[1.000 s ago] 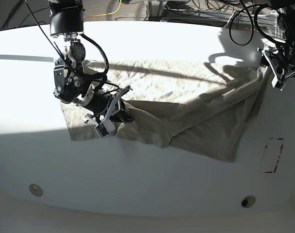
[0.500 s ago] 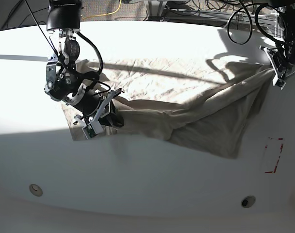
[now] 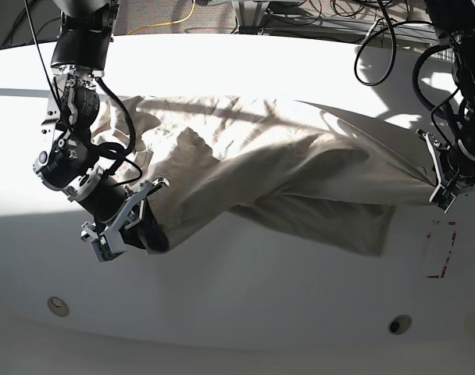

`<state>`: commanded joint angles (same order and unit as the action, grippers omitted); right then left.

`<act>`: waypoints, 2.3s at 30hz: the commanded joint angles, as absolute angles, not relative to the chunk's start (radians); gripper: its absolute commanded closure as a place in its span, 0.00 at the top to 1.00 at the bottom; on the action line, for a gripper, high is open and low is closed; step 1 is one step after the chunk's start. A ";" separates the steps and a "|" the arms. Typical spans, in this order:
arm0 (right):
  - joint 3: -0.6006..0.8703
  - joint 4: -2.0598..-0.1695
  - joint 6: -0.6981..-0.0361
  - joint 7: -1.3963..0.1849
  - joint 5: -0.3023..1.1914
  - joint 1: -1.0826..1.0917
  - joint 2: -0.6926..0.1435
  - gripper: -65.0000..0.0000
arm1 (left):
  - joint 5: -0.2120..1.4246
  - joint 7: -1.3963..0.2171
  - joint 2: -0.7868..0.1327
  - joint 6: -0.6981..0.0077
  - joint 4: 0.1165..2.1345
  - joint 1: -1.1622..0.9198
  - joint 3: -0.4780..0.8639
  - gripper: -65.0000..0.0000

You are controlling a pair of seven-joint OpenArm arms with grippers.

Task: Layout the t-shirt on the table in an organized manner, then fold the t-shirt properly
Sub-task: 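Lift the beige t-shirt with both grippers and pull it toward the table front, then drag the held shirt edge back across the table with both grippers, laying it flat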

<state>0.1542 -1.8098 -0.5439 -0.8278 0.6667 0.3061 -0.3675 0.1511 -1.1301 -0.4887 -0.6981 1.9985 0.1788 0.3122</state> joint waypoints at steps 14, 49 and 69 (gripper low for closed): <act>0.151 -1.523 -0.607 -0.943 0.665 0.852 -0.522 0.00 | 0.156 -1.253 -0.483 -0.698 1.974 0.806 0.197 0.00; 0.378 -1.834 -0.653 -1.104 0.745 0.438 -0.618 0.00 | 0.160 -1.260 -0.415 -0.698 1.934 0.656 0.170 0.00; 0.591 -1.933 -0.698 -1.012 0.739 -0.289 -0.354 0.00 | 0.160 -1.205 -0.412 -0.698 1.936 -0.153 0.259 0.00</act>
<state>0.5915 -1.9325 -0.6981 -1.0119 0.7388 -0.2892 -0.3537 0.1603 -1.2052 -0.4120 -0.6981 1.9356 -0.1527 0.2585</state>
